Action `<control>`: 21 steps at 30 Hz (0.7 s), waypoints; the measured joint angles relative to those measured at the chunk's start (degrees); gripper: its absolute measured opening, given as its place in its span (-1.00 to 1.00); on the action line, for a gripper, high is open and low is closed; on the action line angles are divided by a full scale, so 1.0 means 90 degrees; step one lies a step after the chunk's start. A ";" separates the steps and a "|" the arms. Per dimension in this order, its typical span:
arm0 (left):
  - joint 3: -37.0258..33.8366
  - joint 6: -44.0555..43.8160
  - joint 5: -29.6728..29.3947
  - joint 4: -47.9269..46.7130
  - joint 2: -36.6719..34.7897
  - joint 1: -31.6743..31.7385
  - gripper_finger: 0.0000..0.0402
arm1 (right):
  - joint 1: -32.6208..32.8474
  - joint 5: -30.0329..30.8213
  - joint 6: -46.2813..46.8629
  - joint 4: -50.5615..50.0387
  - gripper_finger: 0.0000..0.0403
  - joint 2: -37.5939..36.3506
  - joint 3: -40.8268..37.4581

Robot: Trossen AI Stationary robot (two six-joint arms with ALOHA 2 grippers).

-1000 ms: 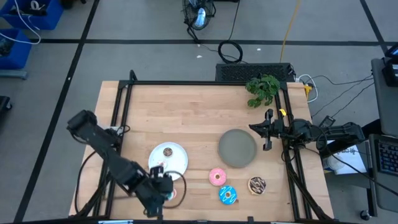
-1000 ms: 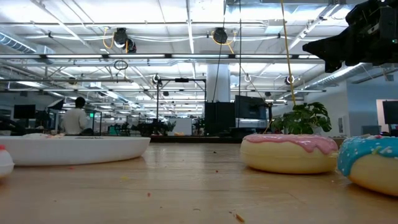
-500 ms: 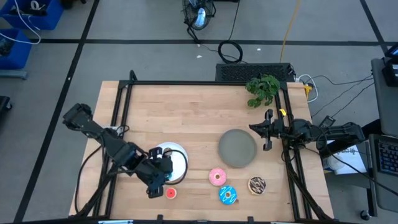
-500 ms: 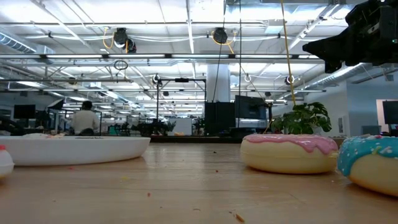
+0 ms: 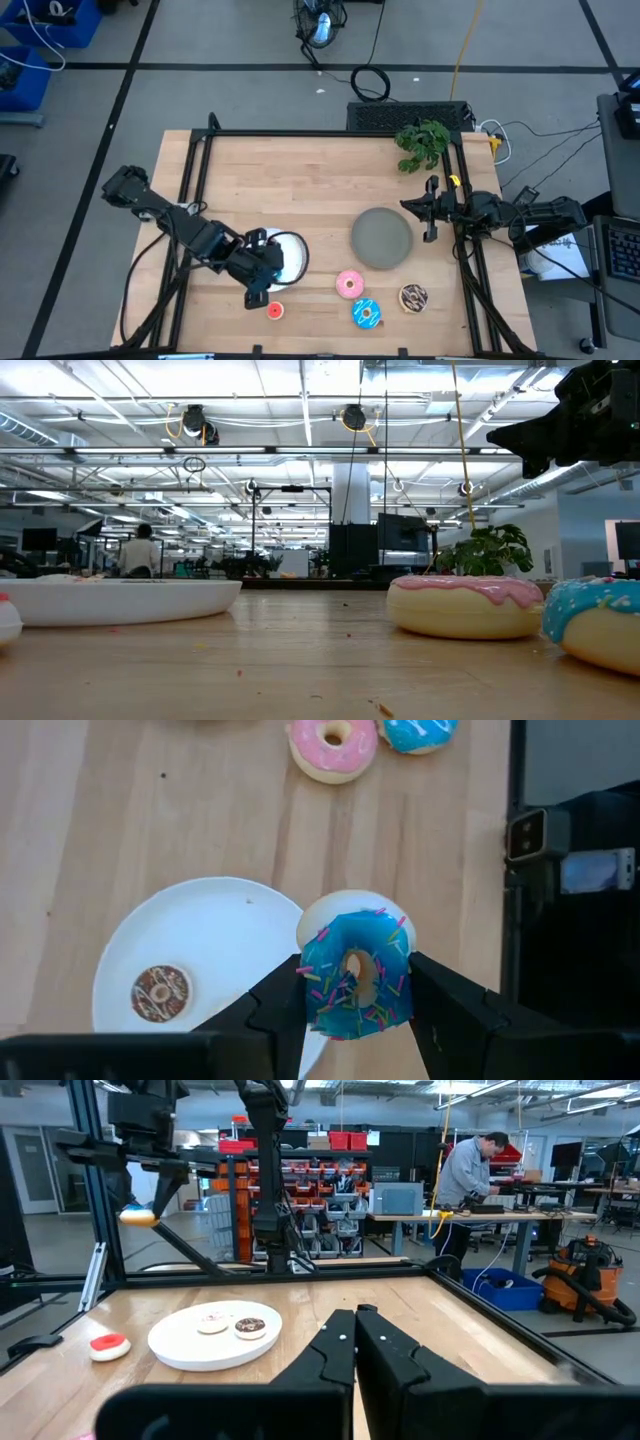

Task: Pick & Place donuts
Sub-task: Put the small blue donut on the white plate

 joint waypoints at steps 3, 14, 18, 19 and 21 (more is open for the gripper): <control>0.0000 0.0044 -0.0001 -0.0002 0.0000 0.0113 -0.21 | 0.0000 0.0000 0.0000 -0.0001 -1.00 0.0000 0.0000; 0.0007 0.0602 -0.0432 -0.0117 0.0199 0.0723 -0.21 | 0.0000 0.0000 0.0000 -0.0001 -1.00 0.0002 -0.0001; 0.0008 0.0683 -0.0455 -0.0300 0.0341 0.0876 -0.21 | 0.0000 0.0000 0.0000 0.0000 -1.00 0.0010 -0.0001; 0.0012 0.0694 -0.0458 -0.0322 0.0387 0.0924 -0.21 | 0.0000 0.0000 0.0000 0.0004 -1.00 0.0011 -0.0001; -0.0002 0.0723 -0.0457 -0.0439 0.0516 0.0972 -0.21 | 0.0000 0.0000 0.0000 0.0010 -1.00 0.0032 0.0000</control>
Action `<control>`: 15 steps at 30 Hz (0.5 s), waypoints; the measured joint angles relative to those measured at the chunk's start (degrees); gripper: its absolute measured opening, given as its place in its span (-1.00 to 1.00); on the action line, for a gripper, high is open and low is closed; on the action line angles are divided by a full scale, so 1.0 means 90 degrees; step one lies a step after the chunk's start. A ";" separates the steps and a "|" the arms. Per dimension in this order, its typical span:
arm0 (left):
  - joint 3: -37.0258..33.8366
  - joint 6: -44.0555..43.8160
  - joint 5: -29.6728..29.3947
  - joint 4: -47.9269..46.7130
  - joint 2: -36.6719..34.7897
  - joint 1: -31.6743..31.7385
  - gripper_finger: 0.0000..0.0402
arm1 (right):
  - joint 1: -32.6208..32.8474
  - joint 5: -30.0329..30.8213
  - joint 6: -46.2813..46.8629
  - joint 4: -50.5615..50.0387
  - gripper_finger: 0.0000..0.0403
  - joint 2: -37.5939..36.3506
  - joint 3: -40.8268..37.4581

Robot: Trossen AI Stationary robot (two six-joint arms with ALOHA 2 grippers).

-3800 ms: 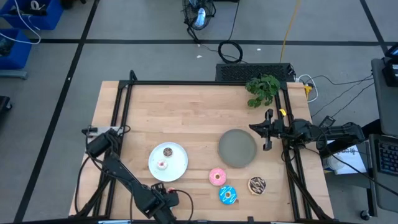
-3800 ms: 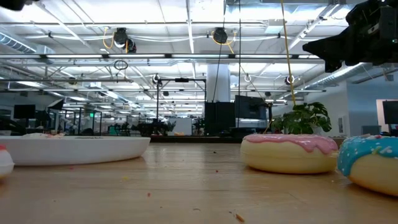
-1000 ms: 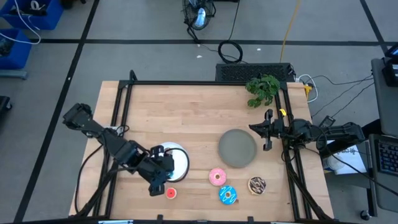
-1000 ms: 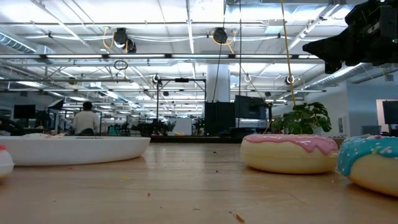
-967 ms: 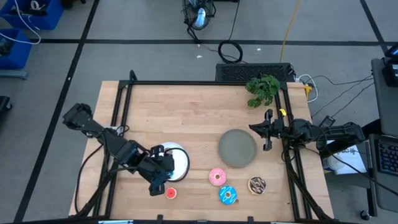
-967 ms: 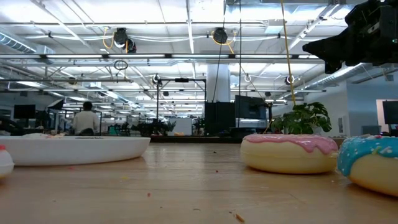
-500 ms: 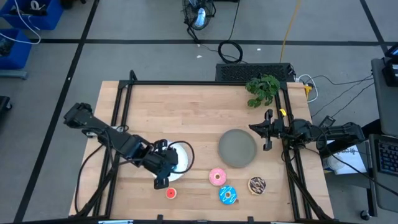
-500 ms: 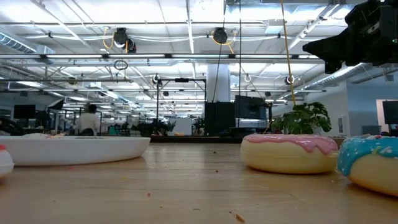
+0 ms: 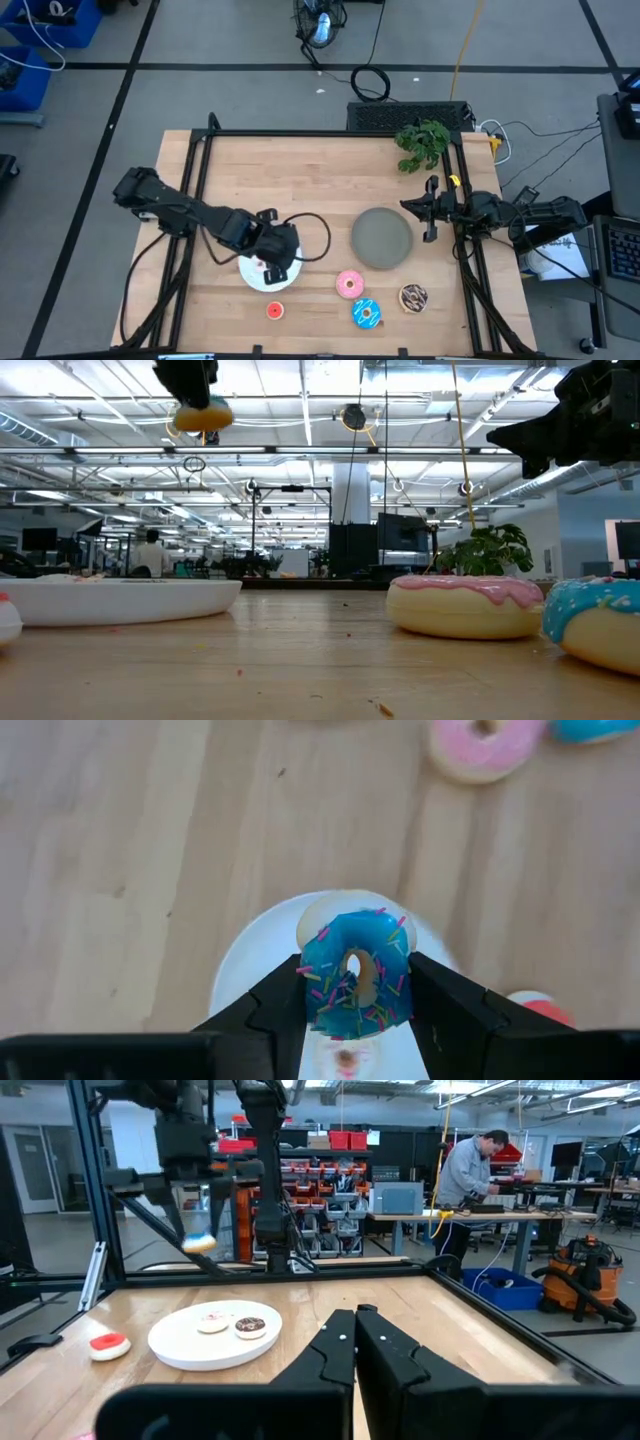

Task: Pick & Place donuts
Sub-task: Put the small blue donut on the white plate

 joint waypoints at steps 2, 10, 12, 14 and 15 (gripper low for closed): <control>0.0002 0.0078 0.0017 0.0028 0.0179 0.0076 -0.21 | 0.0000 0.0000 -0.0002 -0.0014 -1.00 0.0002 -0.0002; 0.0002 0.0725 0.0066 -0.0032 0.1073 0.0203 -0.21 | 0.0000 0.0004 -0.0002 -0.0019 -1.00 0.0039 0.0000; 0.0002 0.0884 0.0075 -0.0028 0.1316 0.0245 -0.21 | 0.0000 0.0002 -0.0002 0.0003 -1.00 0.0039 0.0000; 0.0002 0.0991 0.0096 -0.0027 0.1563 0.0292 -0.21 | 0.0000 0.0007 -0.0009 -0.0003 -1.00 0.0039 0.0000; 0.0002 0.1035 0.0122 -0.0035 0.1687 0.0320 -0.21 | 0.0000 0.0007 -0.0009 -0.0006 -1.00 0.0040 -0.0002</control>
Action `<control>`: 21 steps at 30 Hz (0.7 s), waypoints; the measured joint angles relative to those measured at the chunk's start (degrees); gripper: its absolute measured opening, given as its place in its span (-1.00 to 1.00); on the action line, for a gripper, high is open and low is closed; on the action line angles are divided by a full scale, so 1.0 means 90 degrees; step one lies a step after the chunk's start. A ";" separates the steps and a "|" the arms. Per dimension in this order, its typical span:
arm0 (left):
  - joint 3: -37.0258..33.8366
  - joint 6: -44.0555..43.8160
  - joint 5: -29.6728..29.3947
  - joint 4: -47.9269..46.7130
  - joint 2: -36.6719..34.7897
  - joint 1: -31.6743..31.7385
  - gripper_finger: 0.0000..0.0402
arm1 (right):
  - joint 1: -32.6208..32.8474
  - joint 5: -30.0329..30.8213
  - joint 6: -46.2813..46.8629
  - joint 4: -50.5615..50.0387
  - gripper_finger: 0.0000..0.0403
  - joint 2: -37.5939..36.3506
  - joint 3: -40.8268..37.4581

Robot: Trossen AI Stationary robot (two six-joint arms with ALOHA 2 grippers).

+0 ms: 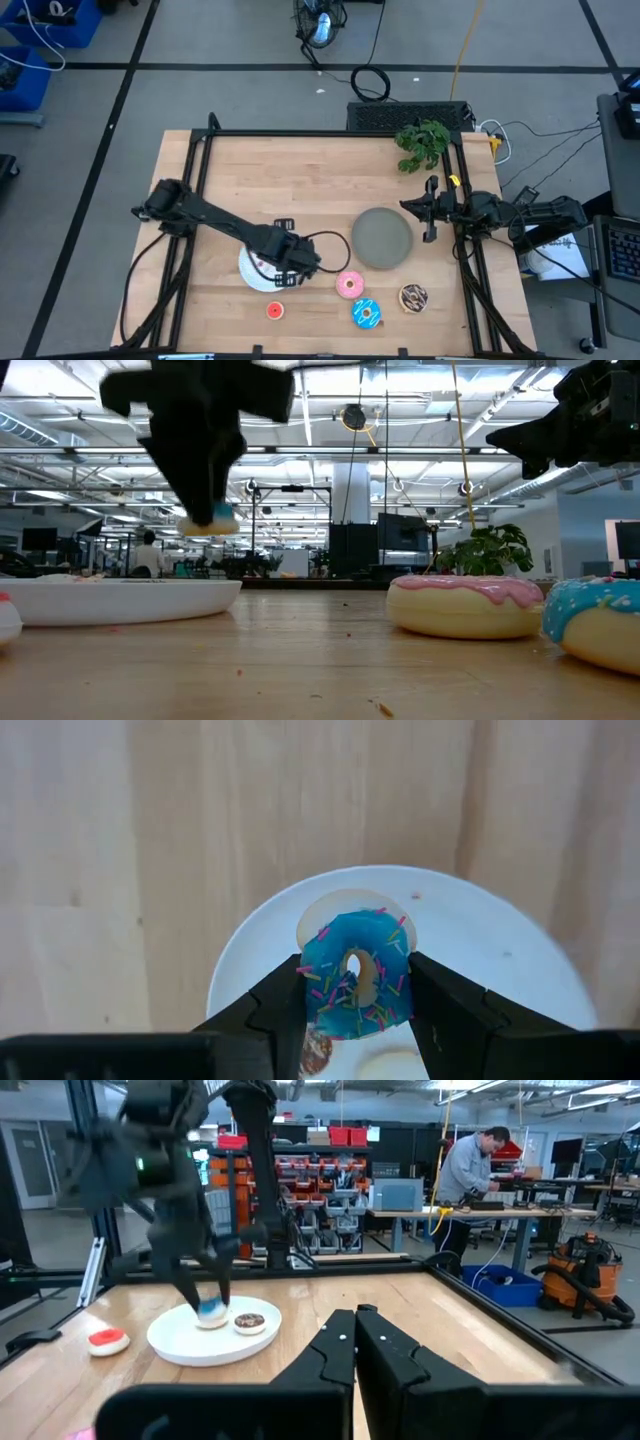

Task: Pick & Place donuts
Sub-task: Put the small blue donut on the white plate

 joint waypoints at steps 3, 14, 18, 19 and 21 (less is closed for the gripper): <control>0.0000 0.0122 0.0179 -0.0046 0.0341 0.0083 -0.21 | 0.0000 0.0002 -0.0006 0.0004 -1.00 -0.0001 0.0001; -0.0112 0.0254 0.0502 0.0089 0.0910 0.0101 -0.21 | 0.0000 -0.0002 -0.0015 0.0005 -1.00 -0.0001 0.0000; -0.0358 0.0127 0.0498 0.0203 0.0899 0.0101 -0.21 | 0.0000 -0.0002 -0.0015 0.0002 -1.00 -0.0001 0.0001; -0.0400 0.0035 0.0498 0.0200 0.0890 0.0099 -0.21 | 0.0000 -0.0002 -0.0015 0.0002 -1.00 -0.0001 0.0002; -0.0423 -0.0078 0.0528 0.0192 0.0890 0.0099 -0.20 | 0.0000 -0.0005 -0.0015 0.0002 -1.00 -0.0001 0.0002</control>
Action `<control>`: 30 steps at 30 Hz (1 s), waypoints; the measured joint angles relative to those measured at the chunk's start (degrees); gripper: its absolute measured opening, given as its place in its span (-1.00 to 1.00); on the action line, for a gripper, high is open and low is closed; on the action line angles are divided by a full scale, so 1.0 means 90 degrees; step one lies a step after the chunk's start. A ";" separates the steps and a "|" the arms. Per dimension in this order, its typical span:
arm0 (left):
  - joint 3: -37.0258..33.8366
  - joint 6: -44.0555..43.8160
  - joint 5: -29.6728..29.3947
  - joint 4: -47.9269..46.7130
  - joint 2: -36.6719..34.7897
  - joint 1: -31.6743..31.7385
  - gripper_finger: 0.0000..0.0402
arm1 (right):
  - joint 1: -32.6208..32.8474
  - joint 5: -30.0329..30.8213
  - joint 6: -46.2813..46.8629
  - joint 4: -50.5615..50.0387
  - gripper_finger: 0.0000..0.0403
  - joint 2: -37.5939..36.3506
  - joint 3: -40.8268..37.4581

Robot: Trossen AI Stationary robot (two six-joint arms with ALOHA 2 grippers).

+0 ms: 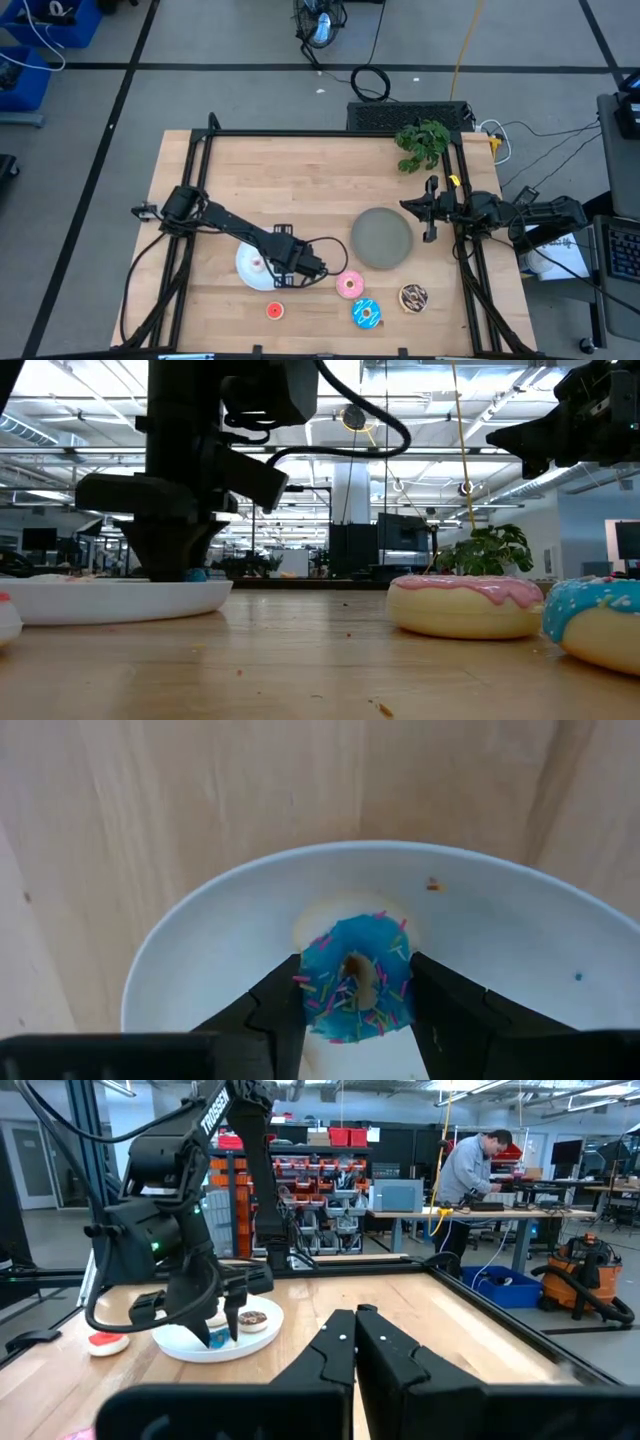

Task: Pick & Place donuts
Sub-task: Put the small blue donut on the white plate, then put the small orange donut on the white plate

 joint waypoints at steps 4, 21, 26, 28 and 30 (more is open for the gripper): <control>0.0027 -0.0040 0.0041 -0.0024 -0.0046 -0.0023 -0.08 | 0.0000 0.0000 0.0000 -0.0002 -1.00 0.0000 0.0000; 0.0044 -0.0047 -0.0095 -0.0420 -0.1059 -0.0129 0.54 | 0.0000 -0.0002 -0.0027 -0.0002 -1.00 0.0002 0.0000; 0.0137 -0.0831 0.0153 -0.0951 -0.1747 -0.0165 0.43 | 0.0000 0.0000 -0.0024 0.0005 -1.00 0.0002 -0.0001; 0.0264 -0.1196 0.0338 -0.1233 -0.2031 -0.0211 0.37 | 0.0000 0.0004 -0.0027 0.0000 -1.00 0.0005 -0.0002; 0.0420 -0.1519 0.0472 -0.1390 -0.2287 -0.0278 0.30 | 0.0000 0.0007 -0.0027 0.0003 -1.00 0.0005 0.0000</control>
